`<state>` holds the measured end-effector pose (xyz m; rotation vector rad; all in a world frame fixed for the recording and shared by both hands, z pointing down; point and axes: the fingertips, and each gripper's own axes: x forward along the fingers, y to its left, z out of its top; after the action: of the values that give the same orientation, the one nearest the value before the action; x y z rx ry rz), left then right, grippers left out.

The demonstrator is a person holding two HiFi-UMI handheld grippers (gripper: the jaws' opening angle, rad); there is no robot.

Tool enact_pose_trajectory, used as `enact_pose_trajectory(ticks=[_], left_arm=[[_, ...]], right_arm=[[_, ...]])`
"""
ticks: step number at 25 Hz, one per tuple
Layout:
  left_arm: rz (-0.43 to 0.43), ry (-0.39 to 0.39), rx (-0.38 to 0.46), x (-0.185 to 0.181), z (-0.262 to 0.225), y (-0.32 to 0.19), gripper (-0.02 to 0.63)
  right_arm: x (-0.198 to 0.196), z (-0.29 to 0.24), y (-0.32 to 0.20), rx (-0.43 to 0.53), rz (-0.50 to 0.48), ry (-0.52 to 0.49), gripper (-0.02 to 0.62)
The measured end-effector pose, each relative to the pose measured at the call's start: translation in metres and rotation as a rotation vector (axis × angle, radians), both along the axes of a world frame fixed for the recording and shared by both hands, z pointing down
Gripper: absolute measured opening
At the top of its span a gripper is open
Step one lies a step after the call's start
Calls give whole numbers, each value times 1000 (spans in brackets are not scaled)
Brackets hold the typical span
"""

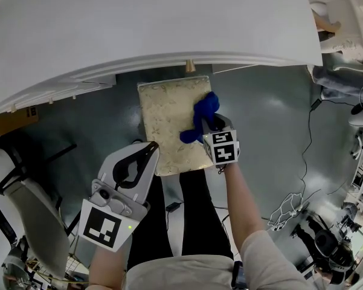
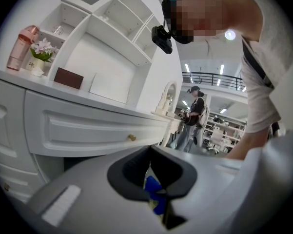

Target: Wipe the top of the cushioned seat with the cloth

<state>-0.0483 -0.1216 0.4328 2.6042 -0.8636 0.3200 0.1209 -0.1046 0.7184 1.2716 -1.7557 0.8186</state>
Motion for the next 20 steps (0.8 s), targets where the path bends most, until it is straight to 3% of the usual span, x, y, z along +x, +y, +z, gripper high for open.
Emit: enact_pose_trajectory(ticks=[11, 20], left_arm=[[-8, 3, -1, -32, 2, 3, 0], [-33, 15, 6, -62, 0, -2, 0]], right_arm=[[-10, -2, 1, -14, 11, 69, 67], [-77, -3, 1, -4, -66, 39, 66]])
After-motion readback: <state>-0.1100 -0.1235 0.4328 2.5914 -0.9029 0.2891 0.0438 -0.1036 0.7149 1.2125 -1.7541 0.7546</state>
